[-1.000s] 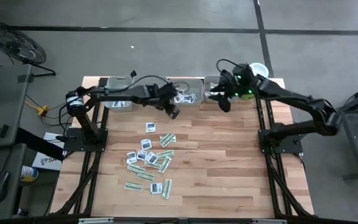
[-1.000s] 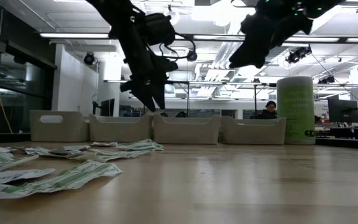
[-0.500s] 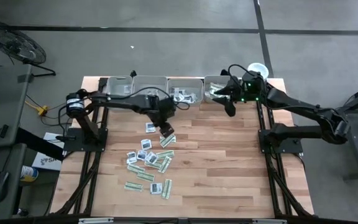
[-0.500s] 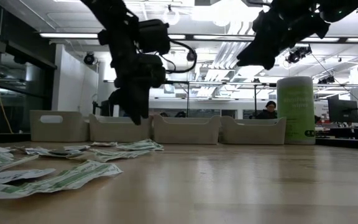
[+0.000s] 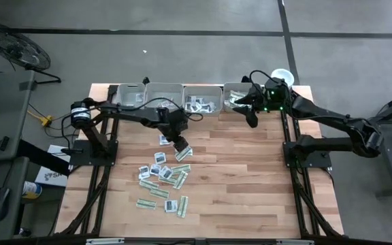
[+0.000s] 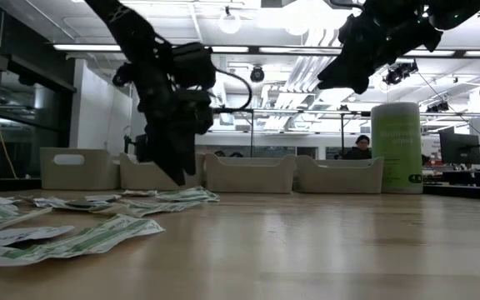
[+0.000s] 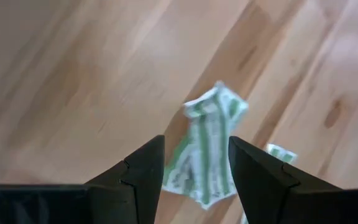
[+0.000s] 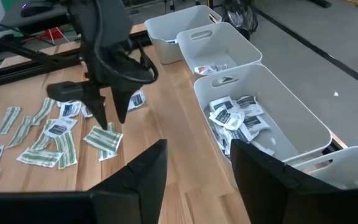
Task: Pick & Place First Aid Supplies
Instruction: Put the green bandage into the right gray bin
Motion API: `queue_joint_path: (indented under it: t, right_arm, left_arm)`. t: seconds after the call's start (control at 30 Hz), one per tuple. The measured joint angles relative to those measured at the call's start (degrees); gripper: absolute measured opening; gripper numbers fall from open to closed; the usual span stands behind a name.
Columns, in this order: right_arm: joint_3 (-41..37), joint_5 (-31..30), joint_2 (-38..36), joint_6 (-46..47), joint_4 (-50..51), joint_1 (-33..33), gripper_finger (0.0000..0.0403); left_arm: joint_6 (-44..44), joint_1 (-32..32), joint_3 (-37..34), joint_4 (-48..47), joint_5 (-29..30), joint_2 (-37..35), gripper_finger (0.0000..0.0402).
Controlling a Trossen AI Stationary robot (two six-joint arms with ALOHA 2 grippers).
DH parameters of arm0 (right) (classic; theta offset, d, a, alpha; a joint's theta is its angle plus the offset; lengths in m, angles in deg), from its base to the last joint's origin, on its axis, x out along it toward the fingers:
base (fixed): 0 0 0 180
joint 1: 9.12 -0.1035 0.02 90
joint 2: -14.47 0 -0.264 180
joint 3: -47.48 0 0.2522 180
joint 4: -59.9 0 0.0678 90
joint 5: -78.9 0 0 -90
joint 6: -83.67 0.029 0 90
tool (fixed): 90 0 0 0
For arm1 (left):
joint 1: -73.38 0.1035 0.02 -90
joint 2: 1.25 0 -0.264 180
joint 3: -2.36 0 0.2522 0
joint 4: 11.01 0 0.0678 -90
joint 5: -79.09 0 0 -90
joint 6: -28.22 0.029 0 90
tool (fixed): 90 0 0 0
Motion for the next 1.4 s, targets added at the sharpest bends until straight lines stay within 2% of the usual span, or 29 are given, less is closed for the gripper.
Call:
queue_joint_path:
  t: [0.13, 0.4, 0.57, 0.83, 1.13, 1.4]
  right_arm:
    - [0.0, 0.0, 0.0, 0.19, 0.0, 0.0, 0.017]
    - [0.0, 0.0, 0.0, 1.33, 0.18, 0.0, 0.017]
    - [0.0, 0.0, 0.0, 1.4, 0.22, 0.0, 0.017]
    - [0.0, -0.02, 0.02, 1.51, 0.44, 0.0, 0.017]
    - [0.0, -0.19, 0.02, 1.53, 0.66, 0.0, 0.017]
    - [0.0, -0.24, 0.04, 1.55, 0.86, 0.0, 0.017]
  left_arm:
    - [-1.6, 1.38, -2.05, 3.87, -1.44, 0.04, 0.0176]
    - [-0.98, 1.76, -2.23, 5.09, -4.54, 1.52, 0.0176]
    - [-1.45, 1.73, -2.25, 8.02, -4.83, 4.07, 0.0176]
    - [-1.66, 1.75, -2.23, 10.0, -6.01, 4.13, 0.017]
    - [-1.86, 1.75, -2.23, 9.88, -5.92, 4.13, 0.0098]
    - [-1.68, 1.75, -2.23, 9.75, -5.75, 4.13, 0.0006]
